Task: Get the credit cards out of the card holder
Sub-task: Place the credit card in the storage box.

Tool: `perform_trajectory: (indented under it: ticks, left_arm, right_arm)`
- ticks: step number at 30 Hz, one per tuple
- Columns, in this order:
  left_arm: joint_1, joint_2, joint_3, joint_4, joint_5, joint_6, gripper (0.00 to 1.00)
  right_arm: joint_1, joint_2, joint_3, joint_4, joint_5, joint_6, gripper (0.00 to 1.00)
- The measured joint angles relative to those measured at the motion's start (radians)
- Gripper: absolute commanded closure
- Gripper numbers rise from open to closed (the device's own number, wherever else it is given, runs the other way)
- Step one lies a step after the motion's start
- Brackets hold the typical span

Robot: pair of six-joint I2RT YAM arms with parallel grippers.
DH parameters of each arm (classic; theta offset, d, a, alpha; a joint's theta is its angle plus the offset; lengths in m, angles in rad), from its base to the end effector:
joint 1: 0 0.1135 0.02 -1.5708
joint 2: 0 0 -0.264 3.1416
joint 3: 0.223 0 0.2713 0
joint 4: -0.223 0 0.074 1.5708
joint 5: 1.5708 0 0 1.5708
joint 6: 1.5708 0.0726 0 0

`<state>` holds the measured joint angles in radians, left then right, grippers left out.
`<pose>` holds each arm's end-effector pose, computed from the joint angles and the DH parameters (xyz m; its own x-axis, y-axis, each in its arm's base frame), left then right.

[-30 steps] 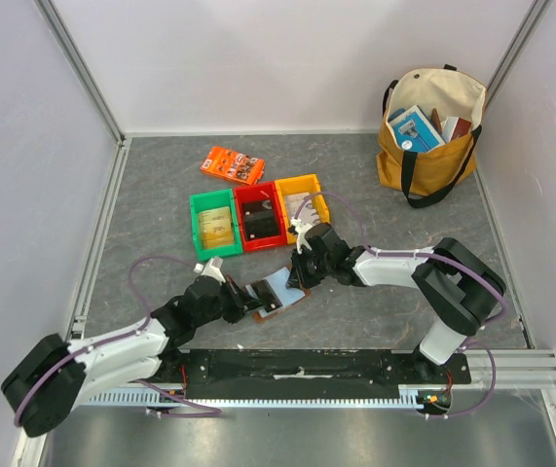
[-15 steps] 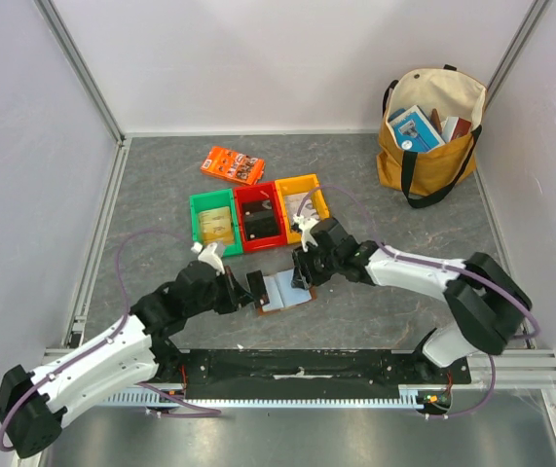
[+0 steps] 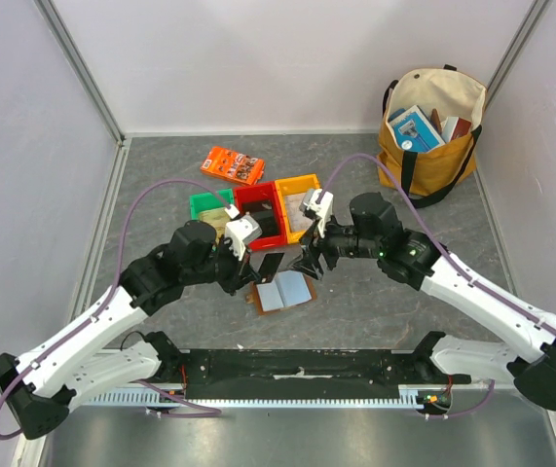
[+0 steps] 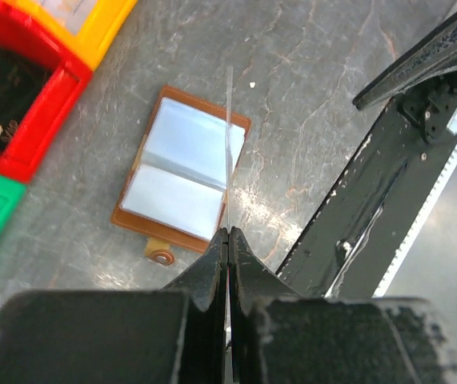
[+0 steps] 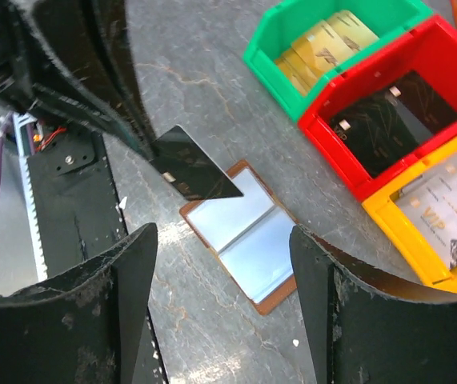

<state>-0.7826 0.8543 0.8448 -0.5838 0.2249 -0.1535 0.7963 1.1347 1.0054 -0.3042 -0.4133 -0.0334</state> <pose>0.1529 -0.1749 0.2891 -0.5169 0.3039 -0.8003 0.7482 0.6145 -0.2500 0.1932 0.2392 0.3192 -0.2632 -0.3128 -0.9126 -0.9188 0.3697 0.1383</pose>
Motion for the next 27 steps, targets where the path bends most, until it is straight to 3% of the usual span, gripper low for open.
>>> perform_trajectory:
  ticks: [5,13,15,16,19,22,24,27]
  left_arm:
    - [-0.004,0.040,0.089,-0.071,0.087,0.209,0.98]
    - [-0.006,0.109,0.180,-0.131,0.186,0.422,0.98]
    - [-0.006,0.114,0.186,-0.139,0.198,0.452,0.98]
    - [-0.007,0.116,0.188,-0.142,0.201,0.463,0.98]
    - [-0.007,0.121,0.189,-0.145,0.204,0.484,0.98]
    - [-0.008,0.121,0.187,-0.143,0.170,0.489,0.85]
    - [-0.009,0.117,0.171,-0.113,0.119,0.488,0.64]
    - [-0.007,0.103,0.123,-0.037,0.000,0.469,0.52]
  right_arm:
    - [0.004,-0.028,0.037,-0.065,-0.087,-0.119,0.29]
    - [0.005,0.061,0.136,-0.133,-0.189,-0.229,0.43]
    - [0.005,0.088,0.153,-0.147,-0.208,-0.246,0.53]
    - [0.005,0.100,0.159,-0.156,-0.219,-0.253,0.62]
    - [0.005,0.127,0.175,-0.179,-0.243,-0.276,1.00]
    - [0.005,0.141,0.180,-0.196,-0.260,-0.274,1.00]
    - [0.006,0.148,0.183,-0.197,-0.252,-0.273,1.00]
    - [0.003,0.178,0.195,-0.195,-0.219,-0.261,1.00]
